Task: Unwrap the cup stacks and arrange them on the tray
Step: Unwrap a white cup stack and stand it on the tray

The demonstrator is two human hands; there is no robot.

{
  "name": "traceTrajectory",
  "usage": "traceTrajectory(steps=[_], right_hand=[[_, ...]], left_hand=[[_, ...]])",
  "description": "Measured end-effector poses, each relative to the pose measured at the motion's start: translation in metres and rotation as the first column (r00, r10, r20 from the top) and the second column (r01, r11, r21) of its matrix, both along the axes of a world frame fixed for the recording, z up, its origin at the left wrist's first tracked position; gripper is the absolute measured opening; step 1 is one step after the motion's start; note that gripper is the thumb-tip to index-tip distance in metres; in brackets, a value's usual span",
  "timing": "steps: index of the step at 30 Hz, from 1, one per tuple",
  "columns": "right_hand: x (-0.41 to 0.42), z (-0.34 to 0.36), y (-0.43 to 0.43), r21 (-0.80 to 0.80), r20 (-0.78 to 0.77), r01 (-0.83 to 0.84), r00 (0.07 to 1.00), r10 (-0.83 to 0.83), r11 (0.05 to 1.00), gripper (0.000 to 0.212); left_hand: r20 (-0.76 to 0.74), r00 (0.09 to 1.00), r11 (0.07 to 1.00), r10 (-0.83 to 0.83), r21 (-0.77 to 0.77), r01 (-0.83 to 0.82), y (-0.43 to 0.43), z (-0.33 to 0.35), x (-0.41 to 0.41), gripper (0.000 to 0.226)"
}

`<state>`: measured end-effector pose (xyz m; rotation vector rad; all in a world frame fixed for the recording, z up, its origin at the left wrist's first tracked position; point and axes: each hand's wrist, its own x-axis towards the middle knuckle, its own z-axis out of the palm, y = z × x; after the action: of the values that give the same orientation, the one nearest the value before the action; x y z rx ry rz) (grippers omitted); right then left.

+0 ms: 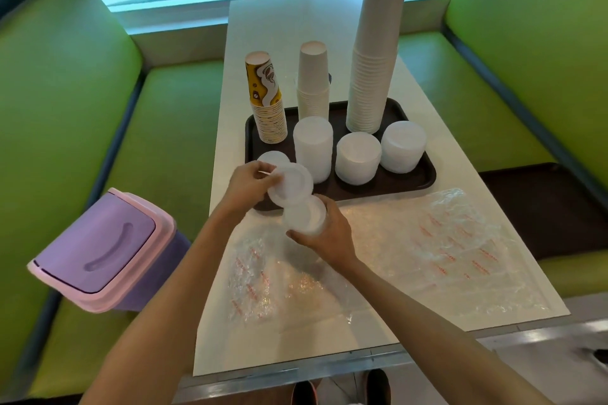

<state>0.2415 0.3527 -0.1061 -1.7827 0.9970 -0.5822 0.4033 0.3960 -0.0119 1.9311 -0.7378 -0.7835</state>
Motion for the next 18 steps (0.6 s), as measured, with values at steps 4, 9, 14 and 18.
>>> traceTrajectory(steps=[4,9,14,18], right_hand=[[-0.002,0.0,-0.003,0.018,0.022,0.003,1.0,-0.003,1.0,0.081],[0.0,-0.004,-0.005,-0.029,-0.016,-0.01,1.0,0.009,1.0,0.086],[0.001,-0.006,-0.007,-0.054,-0.024,-0.018,1.0,0.017,0.998,0.087],[0.002,-0.007,-0.007,-0.063,-0.031,-0.021,0.999,0.019,0.998,0.088]], left_hand=[[-0.073,0.93,0.933,0.36,-0.003,-0.361,-0.014,-0.014,0.035,0.022],[-0.056,0.852,0.854,0.521,0.045,-0.519,-0.037,-0.035,0.057,0.018],[0.011,0.865,0.86,0.502,0.092,-0.501,-0.064,-0.047,0.063,0.013],[0.085,0.887,0.879,0.454,0.123,-0.462,-0.075,-0.05,0.061,0.014]])
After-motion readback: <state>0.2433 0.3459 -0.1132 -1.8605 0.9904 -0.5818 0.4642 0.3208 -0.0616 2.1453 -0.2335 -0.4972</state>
